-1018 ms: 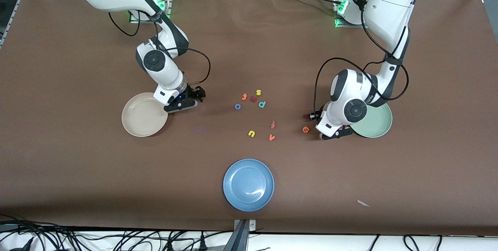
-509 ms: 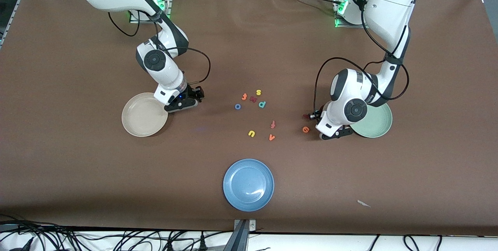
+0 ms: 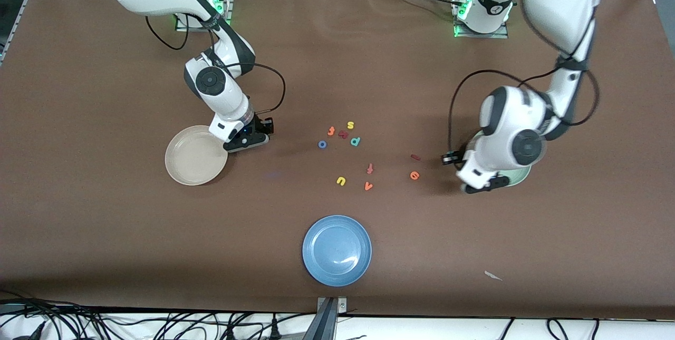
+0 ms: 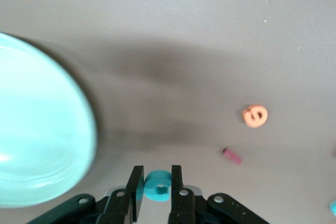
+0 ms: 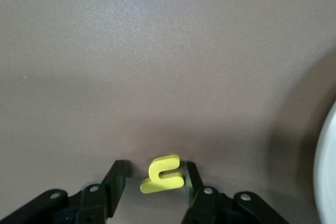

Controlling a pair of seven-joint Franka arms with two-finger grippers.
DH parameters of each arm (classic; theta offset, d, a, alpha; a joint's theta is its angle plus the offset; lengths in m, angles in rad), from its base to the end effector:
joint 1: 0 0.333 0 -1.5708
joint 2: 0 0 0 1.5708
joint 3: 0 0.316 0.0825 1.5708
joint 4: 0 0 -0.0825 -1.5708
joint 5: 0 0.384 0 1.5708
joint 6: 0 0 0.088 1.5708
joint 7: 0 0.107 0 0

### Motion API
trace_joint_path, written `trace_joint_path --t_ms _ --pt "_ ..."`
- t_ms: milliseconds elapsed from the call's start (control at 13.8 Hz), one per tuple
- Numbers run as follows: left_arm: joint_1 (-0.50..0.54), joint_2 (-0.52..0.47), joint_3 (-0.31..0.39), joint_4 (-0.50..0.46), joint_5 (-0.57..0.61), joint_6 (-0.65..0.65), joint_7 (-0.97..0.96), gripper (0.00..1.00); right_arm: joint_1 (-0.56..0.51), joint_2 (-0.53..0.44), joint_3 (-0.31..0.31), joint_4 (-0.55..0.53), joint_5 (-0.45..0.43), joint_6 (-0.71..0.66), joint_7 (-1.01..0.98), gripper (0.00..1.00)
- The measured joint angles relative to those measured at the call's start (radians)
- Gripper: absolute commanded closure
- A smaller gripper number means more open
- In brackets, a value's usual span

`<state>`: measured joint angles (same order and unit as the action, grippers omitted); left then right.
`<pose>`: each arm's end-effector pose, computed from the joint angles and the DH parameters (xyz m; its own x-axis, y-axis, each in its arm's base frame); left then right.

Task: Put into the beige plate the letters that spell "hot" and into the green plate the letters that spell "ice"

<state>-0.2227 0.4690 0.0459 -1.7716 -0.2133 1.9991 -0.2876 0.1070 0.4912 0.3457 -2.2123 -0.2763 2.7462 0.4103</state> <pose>0.6169 -0.1253 0.2800 0.9401 0.2007 -0.2755 0.2280 -0.9711 0.0704 0.4929 0.2571 0.1738 0.9672 0.2439 0.0706 0.2485 -0.9663 -0.0672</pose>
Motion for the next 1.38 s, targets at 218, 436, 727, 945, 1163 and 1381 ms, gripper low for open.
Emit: trace_joint_path --t_ms 218,436,727,945,1163,1381 --pt "0.127 -0.070 0.007 -0.006 0.010 -0.110 0.134 0.99 -0.001 -0.001 0.000 0.000 -0.013 0.000 0.000 0.89" --pt "0.183 -0.041 0.006 -0.031 0.087 -0.110 0.180 0.99 -0.001 -0.005 0.001 -0.001 -0.027 0.001 0.000 0.98" --pt "0.169 0.074 -0.009 -0.040 0.094 -0.022 0.177 0.92 -0.039 -0.064 -0.024 0.013 -0.032 -0.074 -0.110 0.98" --pt "0.162 0.101 -0.009 -0.039 0.094 -0.018 0.177 0.30 -0.117 -0.175 -0.026 0.053 -0.032 -0.258 -0.252 0.98" --pt "0.163 0.095 -0.009 -0.023 0.094 -0.017 0.168 0.00 -0.175 -0.224 -0.026 0.078 -0.030 -0.328 -0.374 0.93" --pt "0.142 0.035 -0.024 0.006 0.093 -0.018 0.059 0.00 -0.242 -0.211 -0.028 0.078 -0.019 -0.324 -0.477 0.36"
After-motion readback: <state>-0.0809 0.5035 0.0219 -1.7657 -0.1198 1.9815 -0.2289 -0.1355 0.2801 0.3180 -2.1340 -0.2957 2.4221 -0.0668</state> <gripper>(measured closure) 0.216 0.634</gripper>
